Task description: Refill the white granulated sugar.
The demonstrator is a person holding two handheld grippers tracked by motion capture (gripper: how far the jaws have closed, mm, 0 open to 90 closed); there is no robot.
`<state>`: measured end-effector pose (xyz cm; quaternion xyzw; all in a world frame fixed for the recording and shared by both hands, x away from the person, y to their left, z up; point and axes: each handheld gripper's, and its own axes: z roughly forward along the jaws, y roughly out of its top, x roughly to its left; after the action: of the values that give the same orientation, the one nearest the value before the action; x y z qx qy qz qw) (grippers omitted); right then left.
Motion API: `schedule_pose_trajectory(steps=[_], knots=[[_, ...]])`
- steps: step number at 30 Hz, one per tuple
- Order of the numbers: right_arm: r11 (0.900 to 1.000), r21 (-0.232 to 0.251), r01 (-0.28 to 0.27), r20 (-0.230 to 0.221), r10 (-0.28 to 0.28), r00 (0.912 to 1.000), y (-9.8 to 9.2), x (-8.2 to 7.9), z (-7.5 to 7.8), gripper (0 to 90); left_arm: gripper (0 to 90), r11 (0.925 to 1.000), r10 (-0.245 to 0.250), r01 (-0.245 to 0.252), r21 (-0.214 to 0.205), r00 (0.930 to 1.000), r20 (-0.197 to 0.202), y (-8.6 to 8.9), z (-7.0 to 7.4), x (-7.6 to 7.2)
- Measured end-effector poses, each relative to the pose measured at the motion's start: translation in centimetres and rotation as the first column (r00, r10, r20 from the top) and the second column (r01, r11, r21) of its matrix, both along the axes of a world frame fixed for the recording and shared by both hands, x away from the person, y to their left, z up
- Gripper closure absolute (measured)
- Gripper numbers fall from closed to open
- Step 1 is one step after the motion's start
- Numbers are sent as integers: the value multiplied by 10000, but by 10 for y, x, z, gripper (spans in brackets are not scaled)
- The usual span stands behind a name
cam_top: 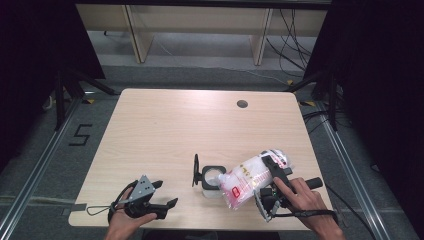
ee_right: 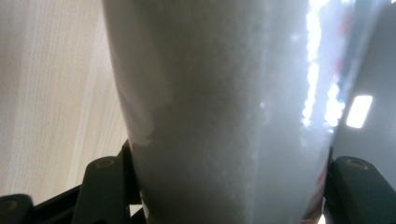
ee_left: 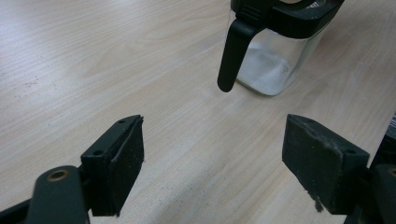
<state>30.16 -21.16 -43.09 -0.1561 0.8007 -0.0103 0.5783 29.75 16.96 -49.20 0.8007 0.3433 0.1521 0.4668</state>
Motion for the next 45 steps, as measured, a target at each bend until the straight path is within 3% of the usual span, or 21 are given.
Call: schedule_pose_trajectory(steps=[4,9,14,16,17,19,23,24,25,27,29,32,34,35,36,37,38,41,42,43,45], knots=[[9995,-31,305,-142,-305,9994,-2,0,0,397,203,10000,-1,1,4,10000,5,0,0,0],[9997,-234,120,-5,-120,9999,-2,0,3,397,202,9998,165,-166,-105,9998,-141,-1,0,-1],[9997,166,200,-69,-199,9998,-2,-1,0,397,202,9998,133,-134,-113,9998,-132,-1,0,-1],[9995,-276,159,-108,-162,9998,0,-2,3,397,203,10000,20,-20,-2,10000,-13,0,0,0],[9999,78,133,-104,-132,9999,-1,-2,0,397,202,9999,109,-110,-92,9999,-113,-1,0,-1],[9996,201,180,-185,-177,9997,0,-3,-1,397,202,9999,121,-122,-105,9999,-124,-1,0,-1],[9992,-407,58,-212,-67,9998,2,-2,3,397,202,9999,141,-141,-42,9998,-101,0,0,-1],[9992,-407,58,-212,-67,9998,2,-2,3,397,202,9999,57,-57,96,10000,5,0,0,0],[9997,124,191,-151,-189,9997,-1,-2,-1,397,202,10000,39,-40,91,10000,26,0,0,0],[9995,232,222,-97,-220,9997,-3,-1,0,397,202,10000,-11,11,76,10000,26,1,0,0],[9986,80,527,-207,-525,9984,-3,-2,1,397,202,9998,139,-141,-129,9998,-152,-1,-1,-1],[9997,-169,196,-75,-197,9998,-5,1,2,397,202,9998,197,-198,-88,9997,-144,-1,0,-1],[9988,186,462,-143,-459,9988,-7,0,0,397,202,9998,202,-203,-33,9997,-138,0,0,-1],[9999,-171,13,81,-12,10000,-6,1,3,397,202,9997,207,-208,-93,9997,-154,-1,0,-1],[9991,164,391,-127,-389,9992,-7,-1,0,397,203,9997,211,-213,-83,9997,-153,-1,0,-1],[9989,-43,461,-181,-462,9988,-7,-2,1,397,202,9998,193,-193,-67,9997,-135,0,0,-1],[9998,-153,109,11,-109,9999,-6,-1,3,397,202,10000,53,-53,53,10000,16,1,0,0],[9989,-41,476,-315,-477,9984,-5,-6,2,397,202,10000,53,-53,59,10000,22,1,0,0],[9997,85,221,-120,-220,9997,-6,-6,0,398,203,10000,64,-64,45,10000,10,1,0,0],[9996,-266,130,-59,-131,9999,-4,-6,4,397,202,10000,64,-64,45,10000,10,1,0,0],[9994,-89,340,-211,-342,9992,-6,-8,2,398,203,10000,53,-53,65,10000,30,1,0,0]])
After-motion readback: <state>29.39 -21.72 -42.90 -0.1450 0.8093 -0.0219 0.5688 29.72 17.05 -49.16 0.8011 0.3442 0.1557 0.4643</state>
